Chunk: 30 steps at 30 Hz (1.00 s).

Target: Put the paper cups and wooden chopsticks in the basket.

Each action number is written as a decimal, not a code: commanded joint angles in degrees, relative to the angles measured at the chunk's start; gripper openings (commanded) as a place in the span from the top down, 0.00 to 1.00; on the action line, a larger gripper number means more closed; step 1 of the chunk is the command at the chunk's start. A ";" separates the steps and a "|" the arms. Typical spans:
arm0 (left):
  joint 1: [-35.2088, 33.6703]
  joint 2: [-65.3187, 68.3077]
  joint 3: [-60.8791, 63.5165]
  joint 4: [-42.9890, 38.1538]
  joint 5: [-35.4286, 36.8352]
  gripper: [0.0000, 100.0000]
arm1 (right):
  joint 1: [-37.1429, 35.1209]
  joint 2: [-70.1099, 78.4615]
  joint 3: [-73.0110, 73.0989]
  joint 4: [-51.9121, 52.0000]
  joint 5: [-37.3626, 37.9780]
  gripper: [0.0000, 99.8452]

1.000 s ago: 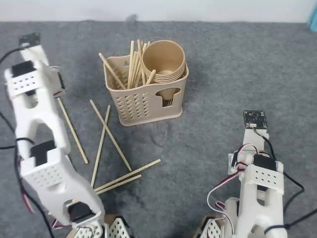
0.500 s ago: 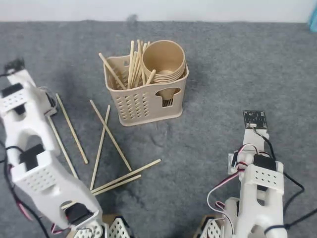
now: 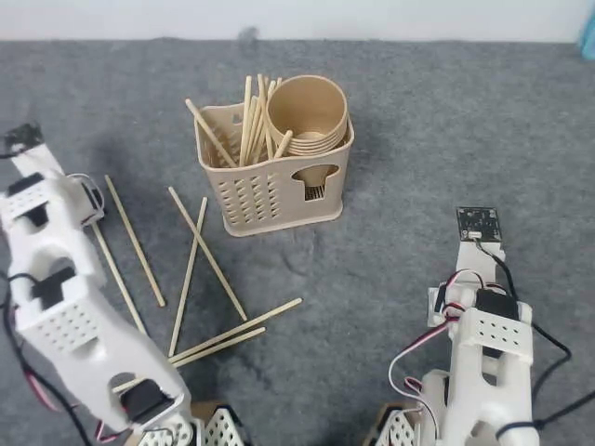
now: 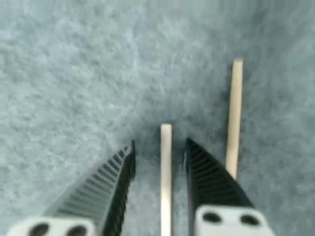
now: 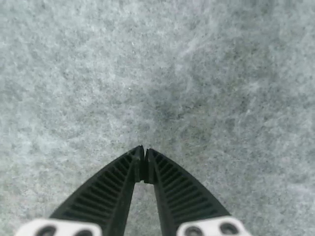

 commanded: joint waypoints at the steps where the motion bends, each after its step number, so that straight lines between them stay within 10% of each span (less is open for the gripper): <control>1: 0.70 3.69 -5.58 3.60 0.00 0.84 | -0.48 -1.27 -0.26 -0.48 0.79 0.99; 6: 1.67 7.21 -10.51 7.38 -0.18 1.00 | -0.31 -1.27 -0.26 -0.48 0.79 0.99; 30: 1.58 -26.02 -5.32 23.12 -0.35 0.99 | -0.22 -1.54 -0.26 -0.48 0.88 0.99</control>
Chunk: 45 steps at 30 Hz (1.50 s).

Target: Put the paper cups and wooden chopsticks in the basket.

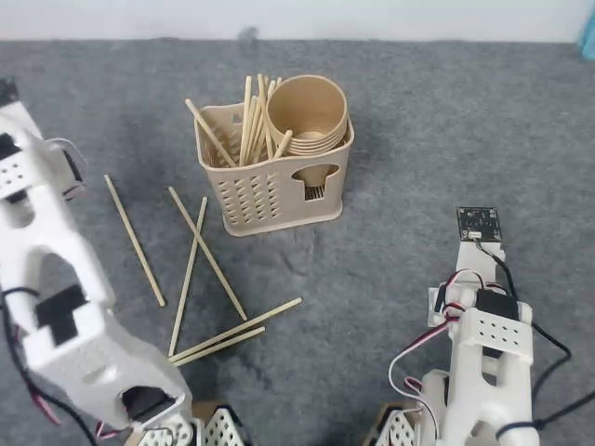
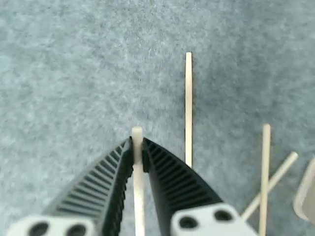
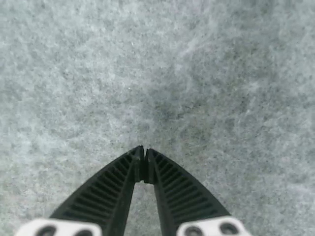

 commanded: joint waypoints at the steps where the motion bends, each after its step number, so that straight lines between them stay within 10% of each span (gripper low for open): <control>1: -0.35 -9.85 5.32 -2.29 -0.62 0.99 | -0.22 -1.54 -0.26 -0.48 0.88 0.99; 10: 0.09 -34.90 35.82 -29.27 -0.18 0.99 | -0.22 -1.54 -0.26 -0.40 0.88 0.99; 26: 13.71 -65.41 39.87 -48.62 9.14 0.99 | -0.13 -1.45 -0.26 -0.40 0.70 0.99; 37: 29.36 -73.23 52.62 -93.45 13.98 0.99 | -0.13 -1.27 -0.26 -0.40 0.88 0.99; 45: 36.04 -59.16 42.24 -88.44 13.98 0.99 | -0.13 -1.27 -0.26 -0.40 0.88 0.99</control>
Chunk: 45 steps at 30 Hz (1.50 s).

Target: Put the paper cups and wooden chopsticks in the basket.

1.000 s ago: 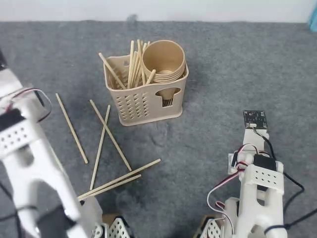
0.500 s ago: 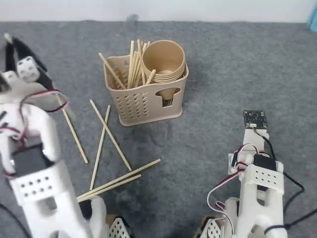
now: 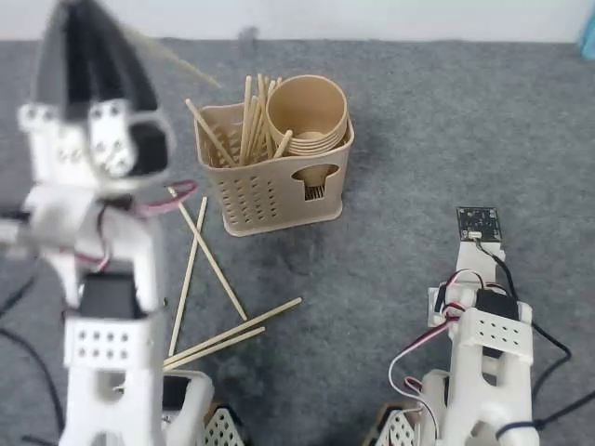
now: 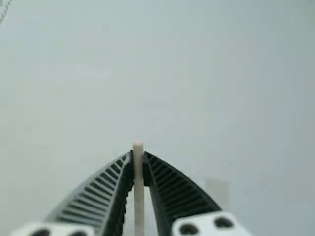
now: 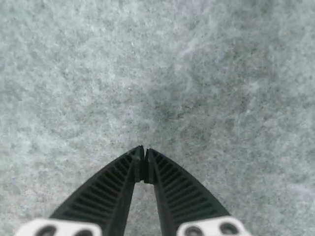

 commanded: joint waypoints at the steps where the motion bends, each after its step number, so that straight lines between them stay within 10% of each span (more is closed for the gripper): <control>1: 0.62 6.68 -4.18 1.14 0.79 0.99 | -0.13 -1.27 -0.26 -0.40 0.88 0.99; 30: -1.76 2.55 22.46 2.64 0.88 0.91 | -0.13 -1.27 -0.26 -0.48 0.88 0.99; 40: -11.08 -17.76 14.55 32.62 1.14 0.82 | -0.13 -1.27 -0.26 -0.48 0.88 0.99; 45: -27.25 -22.42 15.16 50.37 1.23 0.82 | -0.13 -1.27 -0.09 -0.40 0.79 0.99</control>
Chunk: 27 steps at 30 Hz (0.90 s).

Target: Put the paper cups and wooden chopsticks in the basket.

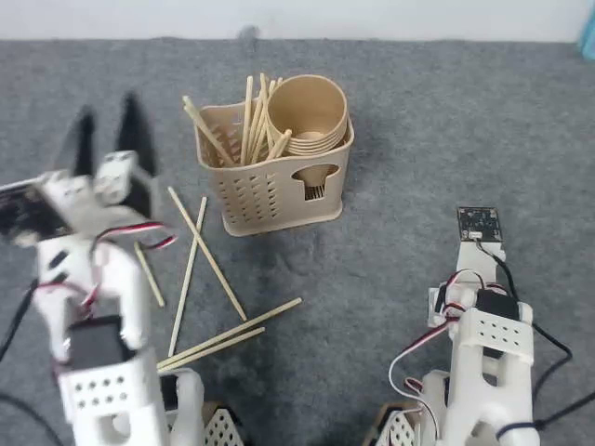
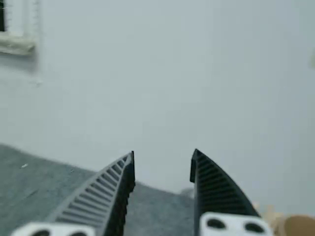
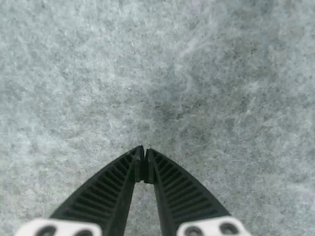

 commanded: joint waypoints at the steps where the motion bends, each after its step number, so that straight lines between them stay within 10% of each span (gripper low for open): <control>1: -13.10 -2.37 -0.04 11.69 0.97 0.82 | -0.40 -1.63 0.53 -0.40 0.88 0.99; 6: -26.11 -2.37 12.00 12.22 7.21 0.82 | -3.82 -1.71 2.11 -0.84 0.88 0.99; 14: -27.52 -2.37 28.26 8.88 8.18 0.82 | -12.18 -1.71 0.97 0.66 1.05 0.99; 27: -27.43 -2.20 30.81 6.77 8.26 0.82 | -51.47 -1.01 -24.00 13.67 -6.68 0.99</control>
